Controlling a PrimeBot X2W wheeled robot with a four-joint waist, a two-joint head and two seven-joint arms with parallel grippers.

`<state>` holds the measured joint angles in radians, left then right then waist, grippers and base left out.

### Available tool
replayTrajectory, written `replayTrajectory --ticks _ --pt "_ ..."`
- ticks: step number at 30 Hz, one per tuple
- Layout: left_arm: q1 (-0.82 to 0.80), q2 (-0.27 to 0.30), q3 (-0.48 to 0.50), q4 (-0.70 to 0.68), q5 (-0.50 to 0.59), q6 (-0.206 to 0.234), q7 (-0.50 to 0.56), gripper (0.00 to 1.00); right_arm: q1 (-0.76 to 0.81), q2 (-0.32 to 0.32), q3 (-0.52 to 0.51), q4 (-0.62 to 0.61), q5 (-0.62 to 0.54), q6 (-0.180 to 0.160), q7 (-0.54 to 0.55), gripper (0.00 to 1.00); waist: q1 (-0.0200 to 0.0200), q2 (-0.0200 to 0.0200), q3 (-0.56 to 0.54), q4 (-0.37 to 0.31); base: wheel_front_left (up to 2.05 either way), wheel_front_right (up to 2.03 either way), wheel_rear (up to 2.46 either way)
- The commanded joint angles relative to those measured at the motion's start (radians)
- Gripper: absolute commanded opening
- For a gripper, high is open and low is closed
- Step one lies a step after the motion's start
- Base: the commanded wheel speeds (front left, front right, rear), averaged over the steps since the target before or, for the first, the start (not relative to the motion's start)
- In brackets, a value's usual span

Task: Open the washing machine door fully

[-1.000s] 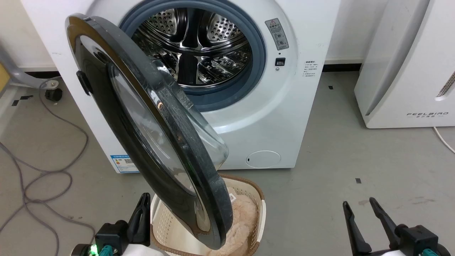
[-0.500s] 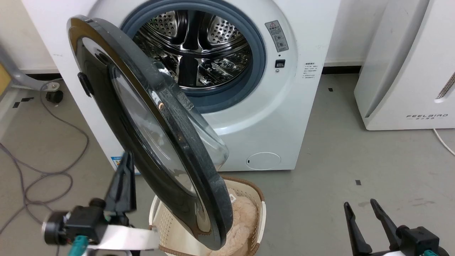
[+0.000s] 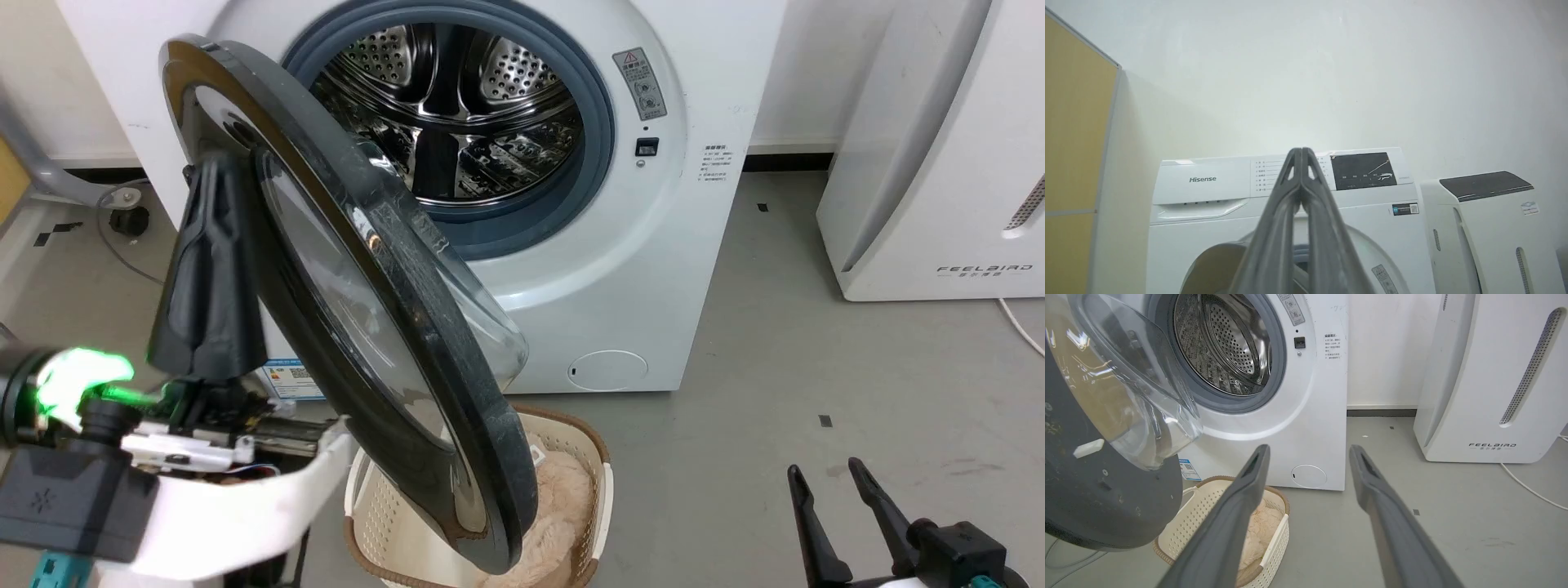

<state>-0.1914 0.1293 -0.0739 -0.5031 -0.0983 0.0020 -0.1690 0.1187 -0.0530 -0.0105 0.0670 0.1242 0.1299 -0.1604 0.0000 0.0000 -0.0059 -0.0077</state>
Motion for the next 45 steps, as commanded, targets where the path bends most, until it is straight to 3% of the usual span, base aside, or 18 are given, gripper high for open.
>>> replayTrajectory --ticks 1,11,23,32,45 --pt "-0.021 0.001 -0.013 -0.017 0.005 -0.008 0.011 0.0 -0.004 0.003 0.003 0.002 0.001 0.001 -0.004 1.0 0.0 0.0 0.0 -0.001 0.0 0.0 0.0" --pt "-0.056 -0.039 -0.24 -0.063 -0.018 -0.063 0.121 0.0 0.002 0.003 0.001 -0.009 -0.004 0.001 0.008 1.0 0.0 0.0 0.003 -0.005 0.0 0.0 0.0" --pt "0.138 -0.028 -0.509 0.066 -0.087 -0.102 0.258 0.0 0.014 0.003 -0.001 -0.007 -0.001 0.001 0.009 1.0 0.0 0.0 0.008 -0.005 0.0 0.0 0.0" --pt "0.181 -0.016 -0.534 0.23 -0.112 -0.095 0.298 0.0 0.005 0.003 -0.006 0.003 0.004 0.001 0.014 1.0 0.0 0.0 0.021 -0.001 0.0 0.0 0.0" --pt "0.047 -0.066 -0.471 0.491 -0.129 0.011 0.196 0.0 -0.003 0.003 -0.006 0.027 0.021 0.001 0.013 1.0 0.0 0.0 0.03 -0.008 0.0 0.0 0.0"
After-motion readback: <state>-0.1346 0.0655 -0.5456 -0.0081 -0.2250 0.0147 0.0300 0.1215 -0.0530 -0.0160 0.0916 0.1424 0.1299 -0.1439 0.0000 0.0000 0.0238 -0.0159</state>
